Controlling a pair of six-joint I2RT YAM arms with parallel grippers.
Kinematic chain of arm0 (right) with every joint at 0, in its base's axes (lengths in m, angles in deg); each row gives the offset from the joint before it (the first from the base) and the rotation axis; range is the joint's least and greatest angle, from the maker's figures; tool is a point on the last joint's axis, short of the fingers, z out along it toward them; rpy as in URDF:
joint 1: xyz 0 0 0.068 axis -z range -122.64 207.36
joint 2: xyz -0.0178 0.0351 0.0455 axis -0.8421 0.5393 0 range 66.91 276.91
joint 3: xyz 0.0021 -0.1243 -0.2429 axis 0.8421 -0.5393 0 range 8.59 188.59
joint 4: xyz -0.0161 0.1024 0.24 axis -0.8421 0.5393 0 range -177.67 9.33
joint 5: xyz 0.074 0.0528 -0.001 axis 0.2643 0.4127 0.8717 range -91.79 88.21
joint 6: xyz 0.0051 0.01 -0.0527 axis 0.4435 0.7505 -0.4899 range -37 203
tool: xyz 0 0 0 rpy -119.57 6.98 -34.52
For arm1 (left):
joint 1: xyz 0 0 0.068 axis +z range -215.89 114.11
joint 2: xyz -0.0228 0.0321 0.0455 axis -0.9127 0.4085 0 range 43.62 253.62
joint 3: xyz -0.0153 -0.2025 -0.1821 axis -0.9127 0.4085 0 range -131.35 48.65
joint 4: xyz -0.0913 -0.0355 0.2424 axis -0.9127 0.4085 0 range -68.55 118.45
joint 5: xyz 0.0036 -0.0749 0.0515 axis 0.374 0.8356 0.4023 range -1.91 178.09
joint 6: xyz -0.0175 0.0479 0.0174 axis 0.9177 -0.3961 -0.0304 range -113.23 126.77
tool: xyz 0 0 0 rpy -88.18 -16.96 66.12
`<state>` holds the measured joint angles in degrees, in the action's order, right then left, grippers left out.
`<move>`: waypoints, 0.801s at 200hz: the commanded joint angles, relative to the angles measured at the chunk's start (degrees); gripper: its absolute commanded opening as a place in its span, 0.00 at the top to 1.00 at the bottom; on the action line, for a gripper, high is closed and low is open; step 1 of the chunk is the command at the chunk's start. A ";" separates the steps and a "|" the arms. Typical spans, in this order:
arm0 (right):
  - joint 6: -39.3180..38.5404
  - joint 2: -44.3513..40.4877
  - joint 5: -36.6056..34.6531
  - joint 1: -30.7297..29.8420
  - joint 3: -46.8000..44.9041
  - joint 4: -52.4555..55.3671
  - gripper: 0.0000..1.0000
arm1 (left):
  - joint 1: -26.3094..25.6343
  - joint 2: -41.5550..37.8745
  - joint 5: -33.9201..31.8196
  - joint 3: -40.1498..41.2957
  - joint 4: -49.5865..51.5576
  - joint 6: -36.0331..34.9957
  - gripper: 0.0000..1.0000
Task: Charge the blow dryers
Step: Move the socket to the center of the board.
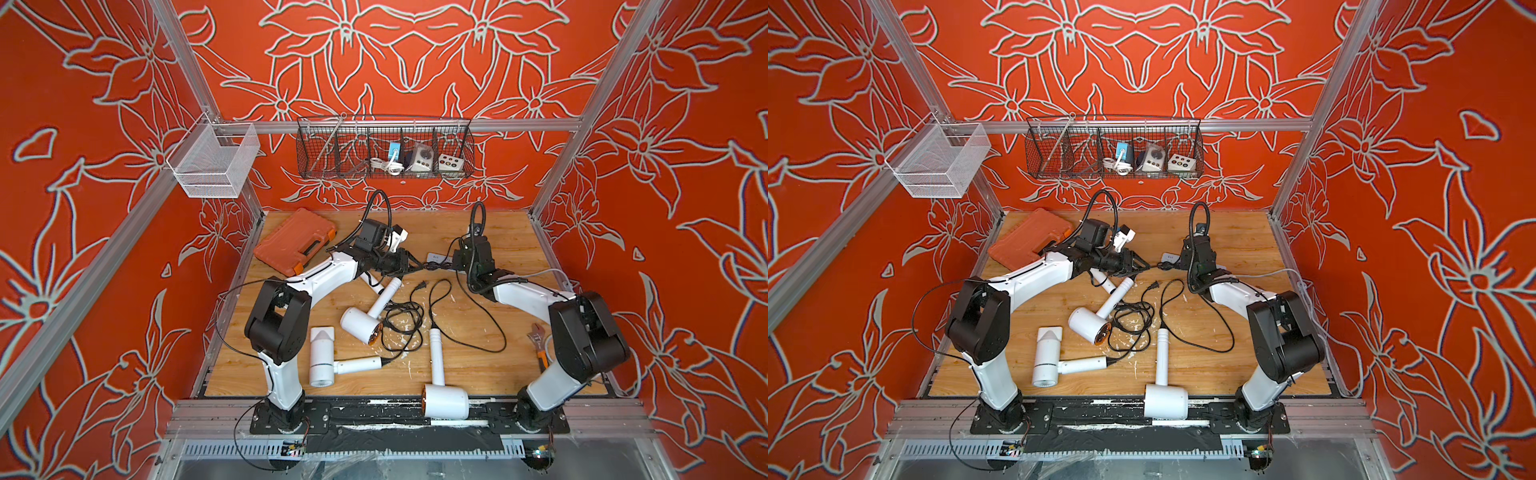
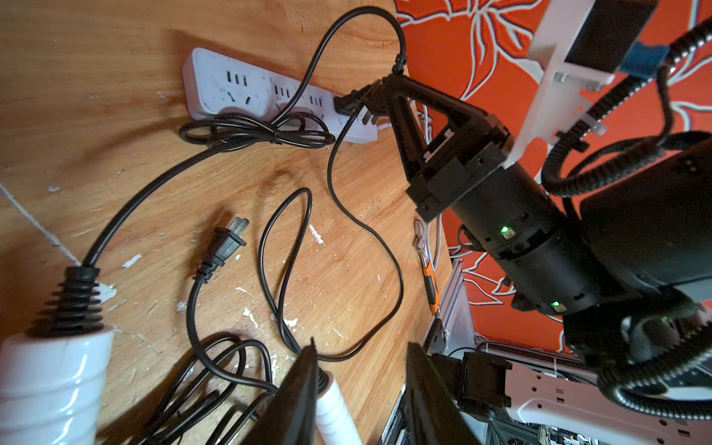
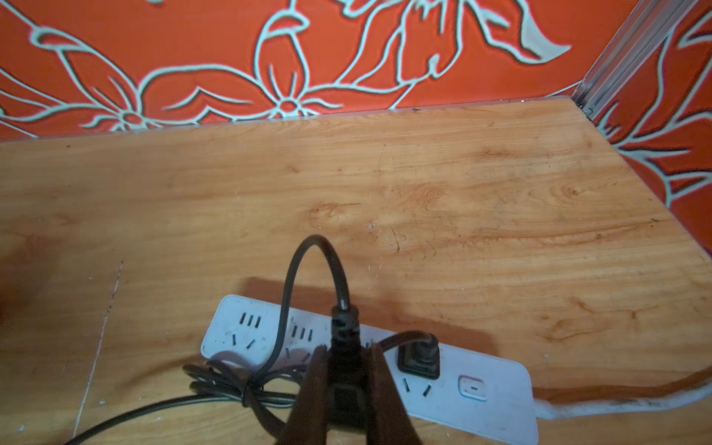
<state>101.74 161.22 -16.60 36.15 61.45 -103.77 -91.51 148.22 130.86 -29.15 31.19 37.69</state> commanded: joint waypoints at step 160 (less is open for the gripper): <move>-4.02 11.28 3.32 3.98 8.61 -2.41 1.00 | 2.07 -2.05 2.32 2.83 -3.03 -0.17 0.62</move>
<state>98.84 172.45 -12.27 39.45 70.66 -106.06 -89.83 148.13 131.95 -26.85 29.44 37.84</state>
